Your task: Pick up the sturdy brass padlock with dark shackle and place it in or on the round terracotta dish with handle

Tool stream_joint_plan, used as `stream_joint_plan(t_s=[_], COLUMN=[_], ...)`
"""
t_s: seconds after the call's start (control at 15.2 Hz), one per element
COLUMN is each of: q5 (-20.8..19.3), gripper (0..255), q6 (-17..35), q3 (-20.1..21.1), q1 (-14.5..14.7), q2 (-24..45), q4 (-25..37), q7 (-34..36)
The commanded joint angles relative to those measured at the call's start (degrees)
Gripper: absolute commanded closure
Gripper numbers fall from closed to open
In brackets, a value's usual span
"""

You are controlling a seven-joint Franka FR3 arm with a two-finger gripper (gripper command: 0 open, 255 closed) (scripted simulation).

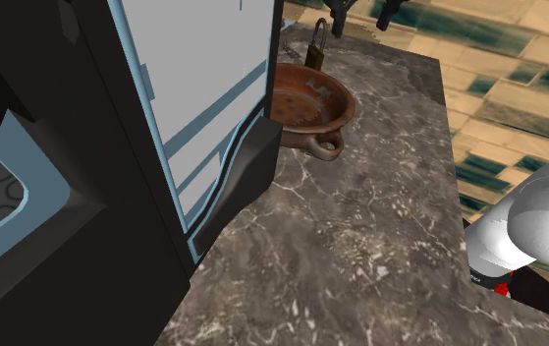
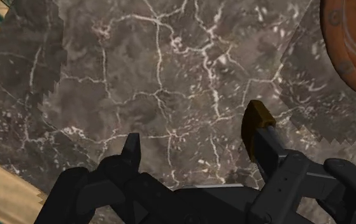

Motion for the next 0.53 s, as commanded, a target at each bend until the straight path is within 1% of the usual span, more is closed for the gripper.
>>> stream_joint_plan(t_s=[0.0, 0.26, 0.46], q5=[-0.6, -3.6, -3.3], gripper=[0, 0, 0], q6=[-1.3, -4.0, -1.5], q3=[2.6, 7.3, 6.9], q1=[-0.1, 0.3, 0.3], q2=[4.0, 12.8, 11.9], q4=[5.1, 15.6, 12.3], q7=[4.6, 12.9, 12.6])
